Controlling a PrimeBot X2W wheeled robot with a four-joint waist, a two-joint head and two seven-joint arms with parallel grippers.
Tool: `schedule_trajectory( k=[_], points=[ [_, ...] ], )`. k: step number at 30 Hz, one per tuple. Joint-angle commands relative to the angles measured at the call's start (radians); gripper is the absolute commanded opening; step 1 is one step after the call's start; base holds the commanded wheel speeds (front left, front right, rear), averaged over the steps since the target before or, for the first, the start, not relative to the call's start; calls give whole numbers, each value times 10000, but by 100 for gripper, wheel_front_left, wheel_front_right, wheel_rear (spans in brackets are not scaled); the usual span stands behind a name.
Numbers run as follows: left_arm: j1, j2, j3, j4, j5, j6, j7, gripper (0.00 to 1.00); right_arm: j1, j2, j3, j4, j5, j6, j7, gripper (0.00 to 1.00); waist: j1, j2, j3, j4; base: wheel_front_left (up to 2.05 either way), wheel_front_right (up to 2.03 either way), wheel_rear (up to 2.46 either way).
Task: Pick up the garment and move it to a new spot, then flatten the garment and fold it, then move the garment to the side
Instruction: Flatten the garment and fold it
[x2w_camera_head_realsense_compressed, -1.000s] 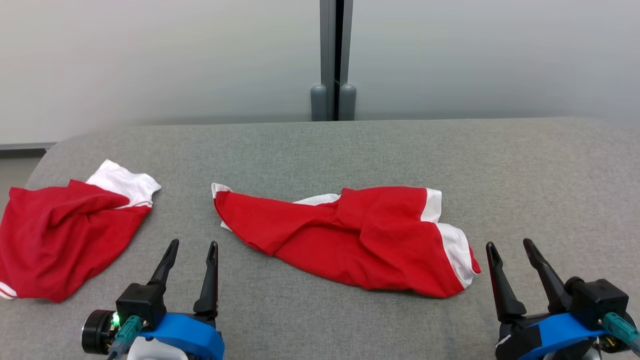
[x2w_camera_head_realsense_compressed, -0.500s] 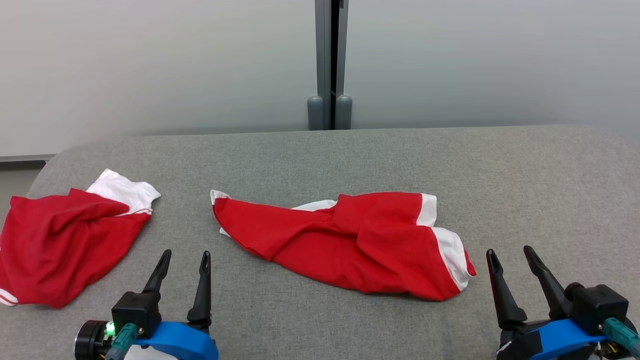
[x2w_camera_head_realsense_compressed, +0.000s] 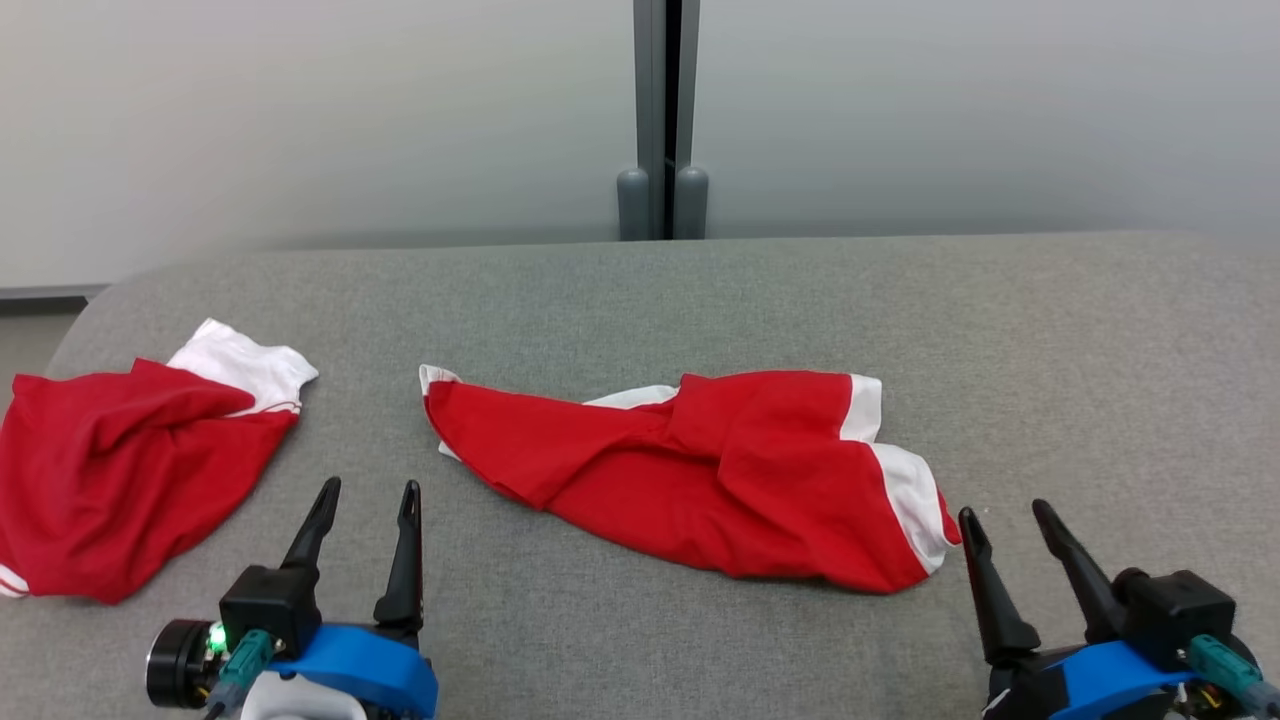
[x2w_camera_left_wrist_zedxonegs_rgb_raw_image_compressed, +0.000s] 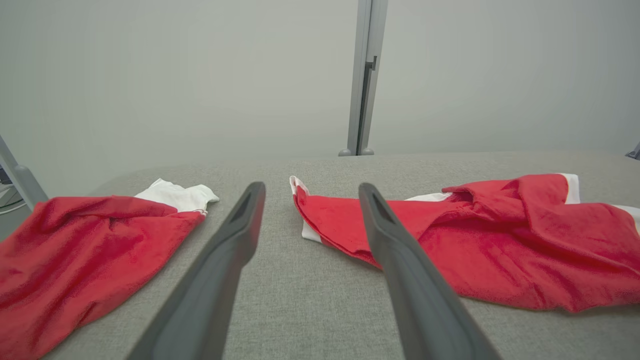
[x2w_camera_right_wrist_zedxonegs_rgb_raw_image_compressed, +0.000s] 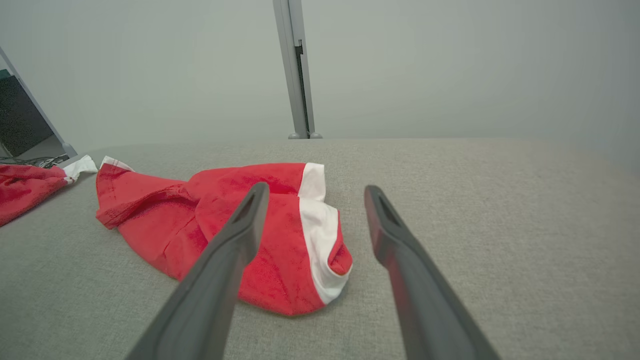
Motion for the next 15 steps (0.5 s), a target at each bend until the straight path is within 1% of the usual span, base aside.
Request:
schedule_trajectory(
  k=[1,6,15],
  points=[
    [-202,25,13,-49,71,57,-29,100,-41,-54,59,76,1,1,16,100,0,1,128,96,0,0,0],
    [-663,-68,-65,-209,204,52,-91,100,-230,-245,642,894,57,3,174,100,0,1,731,323,0,0,0],
    [-1432,-295,-163,-195,429,18,-247,100,-1426,-570,1531,3226,-173,1,-151,100,0,1,1728,579,0,0,0]
  ],
)
